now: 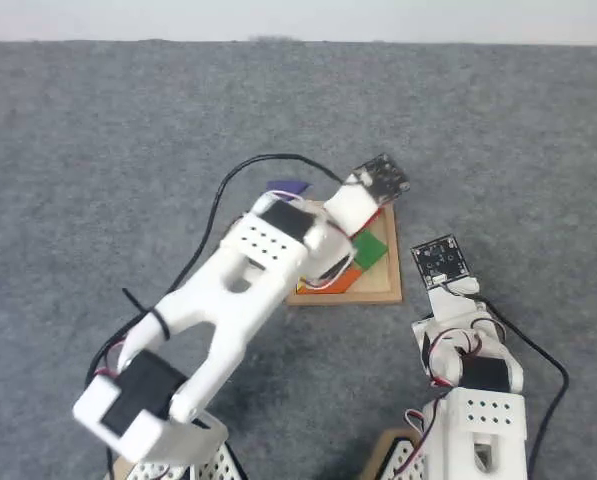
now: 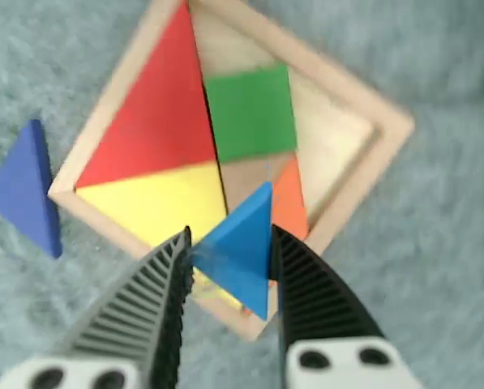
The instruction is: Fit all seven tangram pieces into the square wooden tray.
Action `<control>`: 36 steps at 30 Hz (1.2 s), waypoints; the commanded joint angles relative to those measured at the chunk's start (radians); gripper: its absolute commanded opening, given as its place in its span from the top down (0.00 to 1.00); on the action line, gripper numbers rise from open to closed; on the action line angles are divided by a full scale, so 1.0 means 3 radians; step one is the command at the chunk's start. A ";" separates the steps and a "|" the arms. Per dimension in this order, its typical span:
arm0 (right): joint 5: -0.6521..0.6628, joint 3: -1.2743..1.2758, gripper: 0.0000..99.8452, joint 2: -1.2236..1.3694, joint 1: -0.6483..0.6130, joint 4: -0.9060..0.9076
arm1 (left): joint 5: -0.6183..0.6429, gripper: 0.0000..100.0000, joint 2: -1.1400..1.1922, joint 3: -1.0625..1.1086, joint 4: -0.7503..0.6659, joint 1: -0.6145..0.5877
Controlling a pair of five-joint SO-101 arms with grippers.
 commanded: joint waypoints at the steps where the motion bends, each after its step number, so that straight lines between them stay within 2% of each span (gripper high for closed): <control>1: 0.0051 -0.0026 0.84 -0.0054 -0.0008 -0.0049 | 0.0639 0.98 0.0368 -0.0642 -0.0097 0.0031; 5: 0.0046 -0.0031 0.84 -0.0054 0.0003 -0.0043 | 0.1279 0.99 0.0859 -0.1302 -0.0010 0.0066; 7: 0.0041 -0.0046 0.84 -0.0054 0.0161 -0.0049 | 0.1519 0.99 0.1146 -0.1665 0.0092 0.0072; 9: -0.0005 -0.0066 0.84 -0.0059 0.0376 -0.0054 | 0.1683 0.99 0.1447 -0.2033 0.0199 0.0072; 15: -0.0118 -0.0133 0.84 -0.0059 0.0616 -0.0059 | 0.2071 0.99 0.2342 -0.3163 0.0537 0.0046; 25: -0.0174 -0.0153 0.84 -0.0059 0.0719 -0.0084 | 0.2215 0.99 0.3468 -0.4964 0.1335 0.0036; 36: -0.0174 -0.0153 0.84 -0.0059 0.0713 -0.0100 | 0.2225 0.99 0.4337 -0.6437 0.2097 0.0066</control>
